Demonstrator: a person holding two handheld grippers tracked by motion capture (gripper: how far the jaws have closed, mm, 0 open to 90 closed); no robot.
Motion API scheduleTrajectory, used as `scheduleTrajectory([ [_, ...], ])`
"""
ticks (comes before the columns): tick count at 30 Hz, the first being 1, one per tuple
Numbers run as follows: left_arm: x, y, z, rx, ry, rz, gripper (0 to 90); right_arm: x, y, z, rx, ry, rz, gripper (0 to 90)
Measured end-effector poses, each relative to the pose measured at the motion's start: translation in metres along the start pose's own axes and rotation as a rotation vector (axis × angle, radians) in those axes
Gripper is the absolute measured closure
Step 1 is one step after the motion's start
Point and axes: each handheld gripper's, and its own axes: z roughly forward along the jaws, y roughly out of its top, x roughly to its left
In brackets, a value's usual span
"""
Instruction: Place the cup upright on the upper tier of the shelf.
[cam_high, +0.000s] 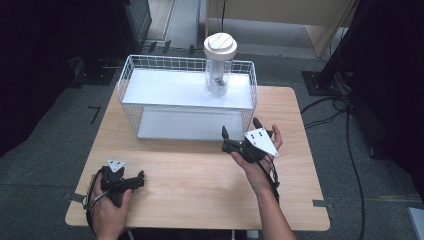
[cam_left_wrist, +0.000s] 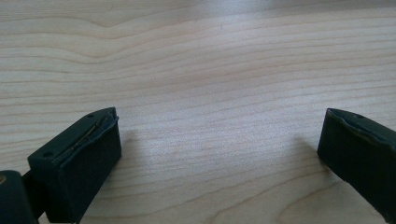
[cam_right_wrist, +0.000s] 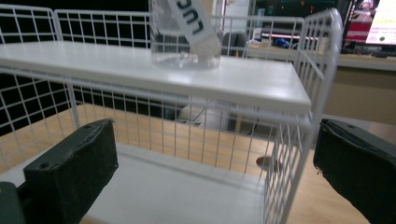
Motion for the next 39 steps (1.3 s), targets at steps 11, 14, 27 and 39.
scheduleTrajectory([
  [11, 0.0, 0.0, 0.0, 0.001, 0.0, 0.002, 0.0, -0.028, -0.046, -0.037, 0.085, -0.054, 0.001, 0.0],
  [14, 0.0, 0.0, 0.0, 0.001, 0.0, 0.001, 0.0, -0.047, -0.056, -0.05, 0.099, -0.104, 0.026, 0.0],
  [27, 0.0, 0.0, 0.0, 0.001, 0.0, 0.002, 0.0, -0.1, -0.093, -0.09, 0.209, -0.232, 0.006, 0.0],
  [39, 0.0, 0.0, 0.0, 0.001, 0.0, 0.002, 0.0, -0.13, -0.112, -0.126, 0.306, -0.218, 0.025, 0.0],
])
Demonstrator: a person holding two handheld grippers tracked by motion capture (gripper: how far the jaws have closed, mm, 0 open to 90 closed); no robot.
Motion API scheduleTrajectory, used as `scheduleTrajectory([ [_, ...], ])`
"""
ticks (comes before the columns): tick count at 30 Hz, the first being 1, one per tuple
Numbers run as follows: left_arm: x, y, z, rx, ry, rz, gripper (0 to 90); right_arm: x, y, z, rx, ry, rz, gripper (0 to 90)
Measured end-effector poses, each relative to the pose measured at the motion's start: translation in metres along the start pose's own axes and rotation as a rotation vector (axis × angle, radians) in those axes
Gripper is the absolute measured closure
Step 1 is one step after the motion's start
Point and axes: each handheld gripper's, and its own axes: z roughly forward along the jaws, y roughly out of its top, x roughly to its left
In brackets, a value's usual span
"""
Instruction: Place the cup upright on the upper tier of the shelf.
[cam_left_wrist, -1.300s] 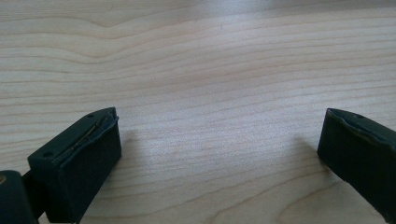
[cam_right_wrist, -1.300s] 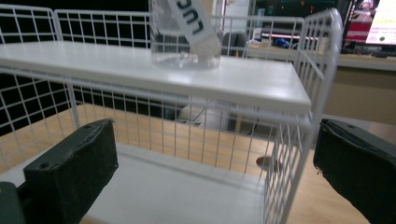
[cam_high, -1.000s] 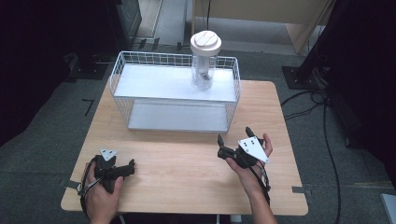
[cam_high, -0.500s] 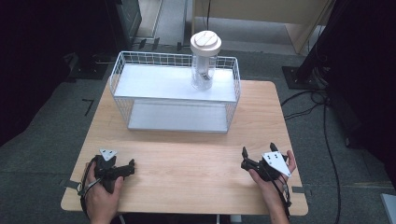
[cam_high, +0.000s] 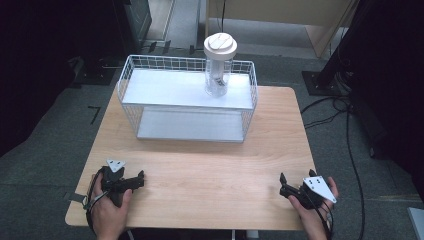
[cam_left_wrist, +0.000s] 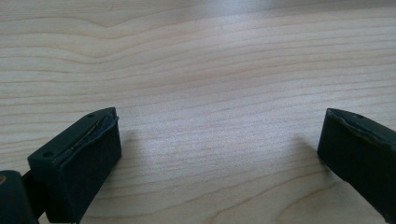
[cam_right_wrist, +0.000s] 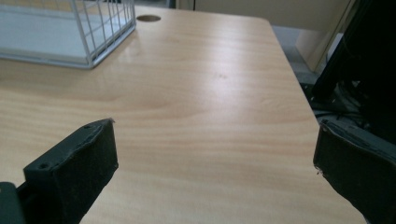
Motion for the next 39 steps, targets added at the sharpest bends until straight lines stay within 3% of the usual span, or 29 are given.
scheduleTrajectory([
  [2, 0.0, 0.0, 0.0, 0.0, 0.0, 0.0, 0.0, -0.003, -0.005, -0.003, 0.034, 0.01, -0.015, 0.0],
  [7, 0.0, 0.0, 0.0, 0.0, 0.0, 0.0, 0.0, -0.009, -0.008, -0.008, 0.062, 0.005, -0.018, 0.0],
  [8, 0.0, 0.0, 0.0, 0.0, 0.0, 0.0, 0.0, -0.013, -0.009, -0.007, 0.113, -0.01, -0.023, 0.0],
  [9, 0.0, 0.0, 0.0, 0.0, 0.0, 0.0, 0.0, -0.013, -0.009, -0.007, 0.113, -0.01, -0.023, 0.0],
  [10, 0.0, 0.0, 0.0, 0.0, 0.0, 0.0, 0.0, -0.017, -0.009, -0.005, 0.187, -0.02, -0.007, 0.0],
  [11, 0.0, 0.0, 0.0, 0.0, 0.0, 0.0, 0.0, -0.019, -0.009, -0.004, 0.217, -0.035, -0.004, 0.0],
  [15, 0.0, 0.0, 0.0, 0.0, 0.0, 0.0, 0.0, -0.02, -0.01, -0.002, 0.263, -0.029, -0.003, 0.0],
  [23, 0.0, 0.0, 0.0, 0.0, 0.0, 0.0, 0.0, -0.022, -0.012, 0.001, 0.363, 0.04, 0.027, 0.0],
  [32, 0.0, 0.0, 0.0, 0.0, 0.0, 0.0, 0.0, -0.022, -0.012, 0.002, 0.374, 0.069, 0.026, 0.0],
  [39, 0.0, 0.0, 0.0, 0.0, 0.0, 0.0, 0.0, -0.02, -0.011, 0.003, 0.376, 0.065, 0.033, 0.0],
])
